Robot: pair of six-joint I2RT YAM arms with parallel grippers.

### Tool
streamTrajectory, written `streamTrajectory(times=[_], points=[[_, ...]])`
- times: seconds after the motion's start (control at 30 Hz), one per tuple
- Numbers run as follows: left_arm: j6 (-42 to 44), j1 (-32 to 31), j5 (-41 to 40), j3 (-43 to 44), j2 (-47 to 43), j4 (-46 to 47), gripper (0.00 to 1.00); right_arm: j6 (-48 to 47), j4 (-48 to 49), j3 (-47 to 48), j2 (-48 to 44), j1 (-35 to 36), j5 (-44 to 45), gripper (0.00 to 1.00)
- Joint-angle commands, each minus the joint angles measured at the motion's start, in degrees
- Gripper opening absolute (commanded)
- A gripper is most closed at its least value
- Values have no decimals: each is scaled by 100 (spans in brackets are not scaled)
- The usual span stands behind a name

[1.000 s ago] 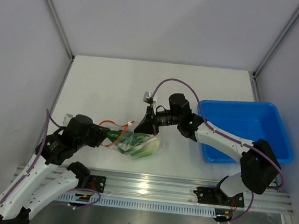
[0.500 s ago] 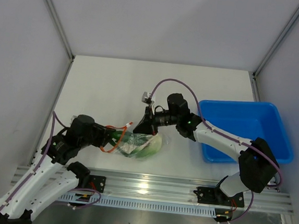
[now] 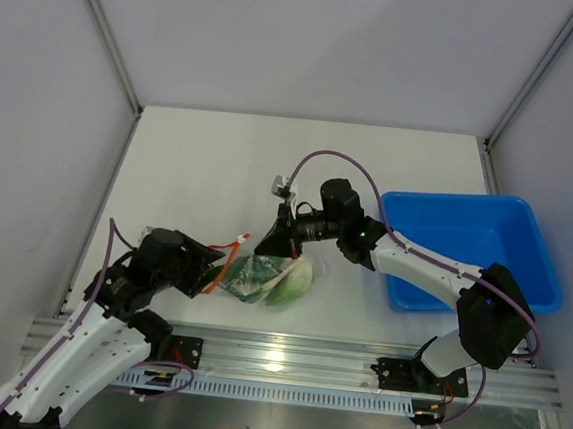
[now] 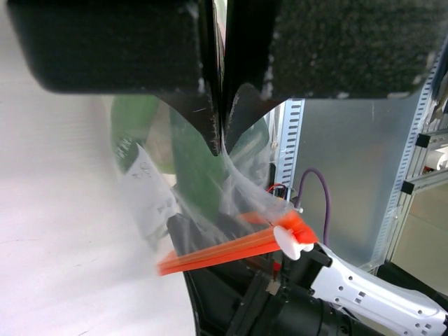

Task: Place the food in the zip-top bag and seal the zipper
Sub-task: Adjust the fake vegetable in the zipper food storage bag, then zip the zipper food storage bag at the center of the board.

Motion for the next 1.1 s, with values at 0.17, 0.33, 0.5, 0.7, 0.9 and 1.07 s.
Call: streamTrajectory(times=[0.17, 0.33, 0.5, 0.7, 0.9, 1.07], points=[[1159, -5, -1465, 1166, -320, -1260, 100, 55, 451, 186, 10, -16, -14, 0], [1966, -5, -1748, 1658, -277, -1164, 100, 20, 381, 142, -34, -24, -93, 0], [4487, -23, -766, 1687, -416, 783, 94, -77, 171, 177, -104, -42, -146, 0], [6282, -23, 1993, 1148, -568, 3414, 96, -164, -31, 239, -148, -42, -243, 0], [7004, -23, 3666, 1315, 180, 3583, 94, -305, -269, 300, -175, -51, -295, 0], [7566, -23, 3816, 1324, 233, 3285, 89, -375, -401, 309, -245, -51, -313, 0]])
